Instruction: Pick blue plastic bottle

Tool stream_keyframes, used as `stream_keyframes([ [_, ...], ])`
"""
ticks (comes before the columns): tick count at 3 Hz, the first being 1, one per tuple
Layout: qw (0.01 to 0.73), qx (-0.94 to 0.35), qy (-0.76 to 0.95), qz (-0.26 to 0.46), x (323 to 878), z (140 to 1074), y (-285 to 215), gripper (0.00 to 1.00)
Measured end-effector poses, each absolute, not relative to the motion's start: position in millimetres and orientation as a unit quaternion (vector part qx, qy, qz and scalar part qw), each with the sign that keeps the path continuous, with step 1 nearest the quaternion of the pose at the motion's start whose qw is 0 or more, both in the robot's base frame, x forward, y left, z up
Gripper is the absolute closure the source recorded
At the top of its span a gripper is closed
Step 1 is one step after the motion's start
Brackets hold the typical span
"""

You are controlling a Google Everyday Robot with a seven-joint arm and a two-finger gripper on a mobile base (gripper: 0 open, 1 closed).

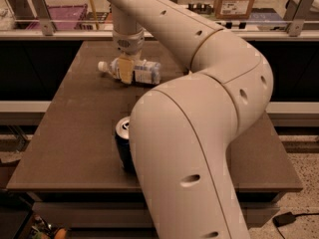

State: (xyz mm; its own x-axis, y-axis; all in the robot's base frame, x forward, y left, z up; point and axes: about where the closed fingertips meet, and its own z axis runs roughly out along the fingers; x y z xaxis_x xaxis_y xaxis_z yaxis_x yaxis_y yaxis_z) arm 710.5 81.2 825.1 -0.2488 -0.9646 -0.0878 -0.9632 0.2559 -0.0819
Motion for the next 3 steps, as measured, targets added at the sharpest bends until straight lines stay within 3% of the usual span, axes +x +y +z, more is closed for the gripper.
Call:
stream_keyframes([
  [3,0.128,-0.603,0.788,-0.019,712,892,58,1.0],
])
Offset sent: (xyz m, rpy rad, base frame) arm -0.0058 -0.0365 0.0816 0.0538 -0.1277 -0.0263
